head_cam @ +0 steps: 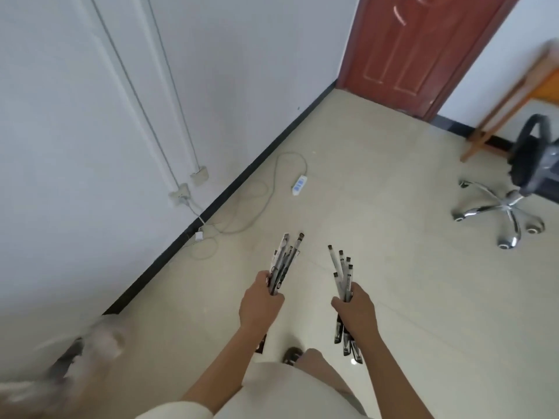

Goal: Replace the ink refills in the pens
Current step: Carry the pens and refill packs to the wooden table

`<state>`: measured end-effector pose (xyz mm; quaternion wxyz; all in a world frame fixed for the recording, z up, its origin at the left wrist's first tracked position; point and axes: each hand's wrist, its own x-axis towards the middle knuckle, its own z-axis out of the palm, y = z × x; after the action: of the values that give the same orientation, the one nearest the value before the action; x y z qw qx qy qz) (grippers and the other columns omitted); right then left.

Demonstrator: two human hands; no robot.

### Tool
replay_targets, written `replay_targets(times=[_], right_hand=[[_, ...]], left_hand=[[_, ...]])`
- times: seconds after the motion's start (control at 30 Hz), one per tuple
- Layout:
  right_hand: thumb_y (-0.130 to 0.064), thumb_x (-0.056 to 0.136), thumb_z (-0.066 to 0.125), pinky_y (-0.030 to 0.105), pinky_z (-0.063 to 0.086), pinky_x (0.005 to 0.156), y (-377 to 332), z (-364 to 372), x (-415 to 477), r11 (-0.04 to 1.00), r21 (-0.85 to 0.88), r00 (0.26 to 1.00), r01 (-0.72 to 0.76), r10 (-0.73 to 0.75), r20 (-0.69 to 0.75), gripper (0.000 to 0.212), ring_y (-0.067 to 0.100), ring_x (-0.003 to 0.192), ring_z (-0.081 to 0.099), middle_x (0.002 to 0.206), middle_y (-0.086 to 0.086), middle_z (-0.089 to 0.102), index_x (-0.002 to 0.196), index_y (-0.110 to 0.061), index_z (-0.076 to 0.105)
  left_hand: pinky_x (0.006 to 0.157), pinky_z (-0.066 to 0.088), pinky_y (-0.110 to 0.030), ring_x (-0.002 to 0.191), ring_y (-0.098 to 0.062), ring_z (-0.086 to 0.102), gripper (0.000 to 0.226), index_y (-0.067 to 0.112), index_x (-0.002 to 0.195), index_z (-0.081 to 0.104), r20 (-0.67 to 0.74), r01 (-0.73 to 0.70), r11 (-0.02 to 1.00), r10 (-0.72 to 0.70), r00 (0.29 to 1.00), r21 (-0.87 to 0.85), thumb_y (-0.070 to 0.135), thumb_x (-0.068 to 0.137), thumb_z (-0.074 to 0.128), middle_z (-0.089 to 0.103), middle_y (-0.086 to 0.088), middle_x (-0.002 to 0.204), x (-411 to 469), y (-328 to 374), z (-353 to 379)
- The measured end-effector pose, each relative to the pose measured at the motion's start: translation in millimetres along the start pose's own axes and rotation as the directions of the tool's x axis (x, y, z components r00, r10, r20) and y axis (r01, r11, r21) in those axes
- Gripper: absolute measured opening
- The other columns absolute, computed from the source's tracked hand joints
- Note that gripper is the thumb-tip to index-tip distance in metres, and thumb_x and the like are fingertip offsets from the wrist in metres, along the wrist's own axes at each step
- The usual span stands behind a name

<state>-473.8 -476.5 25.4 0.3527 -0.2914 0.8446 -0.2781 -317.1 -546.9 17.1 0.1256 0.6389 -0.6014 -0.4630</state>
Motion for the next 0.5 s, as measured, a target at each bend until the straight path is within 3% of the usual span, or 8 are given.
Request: replay_targets(times=[0.2,0.5], right_hand=[[-0.006,0.08,0.055,0.028,0.027,0.049,-1.9,-45.3,78.4,0.992,0.084,0.988,-0.093,0.103,-0.117,0.029,0.017,0.05,0.031,0.059,0.001,0.035,0.064,-0.013,0.032],[-0.006,0.08,0.054,0.028,0.026,0.048,-49.5,-129.9,221.9,0.991,0.121,0.982,-0.055,0.075,-0.171,0.028,0.016,0.05,0.031,0.059,0.0,0.035,0.065,-0.013,0.032]], left_hand=[[0.061,0.041,-0.028,0.074,-0.025,0.056,0.042,0.019,0.118,0.044,0.135,-0.111,0.991,0.101,0.986,0.071,0.008,0.077,0.048,0.061,-0.004,0.083,77.8,76.1,46.8],[0.049,0.034,-0.026,0.056,-0.015,0.047,0.04,0.017,0.118,0.043,0.129,-0.155,0.984,0.142,0.981,0.091,0.007,0.079,0.046,0.051,0.004,0.066,175.8,192.2,91.3]])
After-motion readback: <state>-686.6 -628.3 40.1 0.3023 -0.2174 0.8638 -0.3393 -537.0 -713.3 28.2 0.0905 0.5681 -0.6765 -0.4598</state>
